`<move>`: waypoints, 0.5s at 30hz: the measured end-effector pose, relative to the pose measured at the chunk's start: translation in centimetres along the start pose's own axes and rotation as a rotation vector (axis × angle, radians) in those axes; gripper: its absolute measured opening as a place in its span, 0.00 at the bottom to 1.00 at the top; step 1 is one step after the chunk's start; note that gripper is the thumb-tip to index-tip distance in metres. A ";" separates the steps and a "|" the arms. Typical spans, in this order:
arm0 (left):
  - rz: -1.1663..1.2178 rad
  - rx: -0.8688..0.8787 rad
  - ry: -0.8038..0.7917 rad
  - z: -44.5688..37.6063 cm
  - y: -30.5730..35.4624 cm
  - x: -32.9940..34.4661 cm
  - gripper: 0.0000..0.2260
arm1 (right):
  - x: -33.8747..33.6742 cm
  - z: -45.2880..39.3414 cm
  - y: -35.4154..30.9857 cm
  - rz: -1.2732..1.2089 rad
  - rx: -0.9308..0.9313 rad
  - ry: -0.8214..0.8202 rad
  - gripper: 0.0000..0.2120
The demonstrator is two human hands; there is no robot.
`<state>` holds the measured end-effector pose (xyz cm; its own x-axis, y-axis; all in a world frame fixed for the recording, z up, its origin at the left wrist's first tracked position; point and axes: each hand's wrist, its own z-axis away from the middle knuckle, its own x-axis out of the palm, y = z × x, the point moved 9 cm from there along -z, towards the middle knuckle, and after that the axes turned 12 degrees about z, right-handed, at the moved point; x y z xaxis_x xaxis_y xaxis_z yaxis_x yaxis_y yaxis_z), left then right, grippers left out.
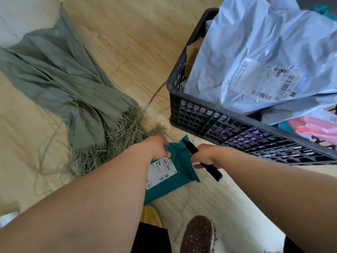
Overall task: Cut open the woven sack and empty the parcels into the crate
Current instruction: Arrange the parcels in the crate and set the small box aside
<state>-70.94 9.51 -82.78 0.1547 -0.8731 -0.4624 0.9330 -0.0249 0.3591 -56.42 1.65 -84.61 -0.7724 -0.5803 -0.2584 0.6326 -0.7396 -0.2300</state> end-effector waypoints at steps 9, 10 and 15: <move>-0.023 0.056 0.001 1.1 2.2 1.1 0.28 | 1.2 0.6 0.7 0.163 0.016 -0.048 0.09; -0.020 0.062 0.007 1.3 2.3 1.1 0.28 | 1.5 0.5 0.8 0.179 0.011 -0.058 0.08; 0.019 -0.014 0.075 1.4 0.8 0.2 0.42 | -1.1 2.4 -2.8 0.324 -0.200 0.134 0.11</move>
<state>-70.59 8.65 -81.42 0.1962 -0.8343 -0.5151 0.9338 -0.0013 0.3579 -57.46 3.56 -81.44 -0.5249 -0.7135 -0.4642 0.8512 -0.4370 -0.2908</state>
